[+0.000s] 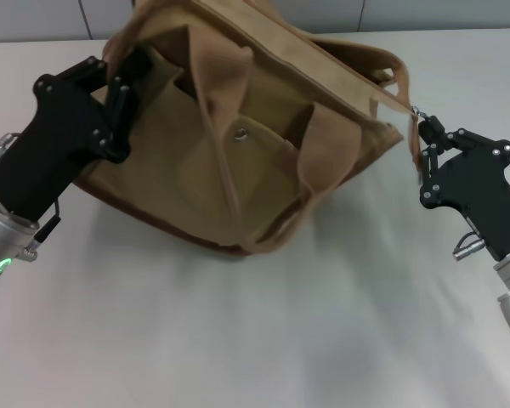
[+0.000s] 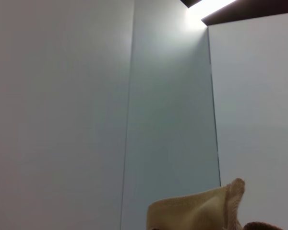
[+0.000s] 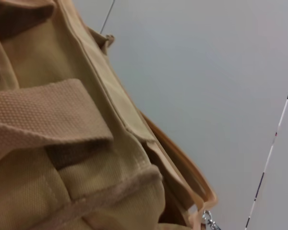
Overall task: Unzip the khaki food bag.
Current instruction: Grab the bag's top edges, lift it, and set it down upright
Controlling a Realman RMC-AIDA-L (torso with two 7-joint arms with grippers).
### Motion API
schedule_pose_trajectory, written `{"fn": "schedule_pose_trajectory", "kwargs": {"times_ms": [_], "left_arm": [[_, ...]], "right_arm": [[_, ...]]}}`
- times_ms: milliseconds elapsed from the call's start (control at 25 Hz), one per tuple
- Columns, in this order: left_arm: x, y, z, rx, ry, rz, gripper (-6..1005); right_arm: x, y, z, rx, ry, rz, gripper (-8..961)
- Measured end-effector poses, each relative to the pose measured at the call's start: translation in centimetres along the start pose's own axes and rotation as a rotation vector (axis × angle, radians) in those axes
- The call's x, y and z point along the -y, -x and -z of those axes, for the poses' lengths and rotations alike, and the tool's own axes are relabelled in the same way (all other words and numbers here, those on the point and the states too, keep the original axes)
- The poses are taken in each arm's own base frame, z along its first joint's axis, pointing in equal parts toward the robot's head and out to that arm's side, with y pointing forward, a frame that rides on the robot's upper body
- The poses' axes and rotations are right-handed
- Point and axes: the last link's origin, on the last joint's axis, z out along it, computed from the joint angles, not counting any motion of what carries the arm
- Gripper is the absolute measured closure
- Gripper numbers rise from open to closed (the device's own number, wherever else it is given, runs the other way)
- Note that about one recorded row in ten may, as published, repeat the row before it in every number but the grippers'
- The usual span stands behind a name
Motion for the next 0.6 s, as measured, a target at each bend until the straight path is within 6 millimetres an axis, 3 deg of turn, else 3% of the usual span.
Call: {"fn": "schedule_pose_trajectory", "kwargs": {"times_ms": [280, 520, 560, 600], "left_arm": [[0.0, 0.0, 0.5, 0.002, -0.015, 0.002, 938], [0.0, 0.2, 0.7, 0.017, -0.021, 0.004, 938], [0.0, 0.2, 0.7, 0.017, -0.021, 0.004, 938], [0.0, 0.4, 0.7, 0.026, -0.023, 0.005, 938]], "right_arm": [[0.4, 0.6, -0.4, 0.040, -0.015, -0.158, 901], [2.8, 1.9, 0.9, 0.181, -0.005, -0.450, 891], [2.8, 1.9, 0.9, 0.181, -0.005, -0.450, 850], [3.9, 2.1, 1.7, 0.196, 0.101, -0.562, 809]]}}
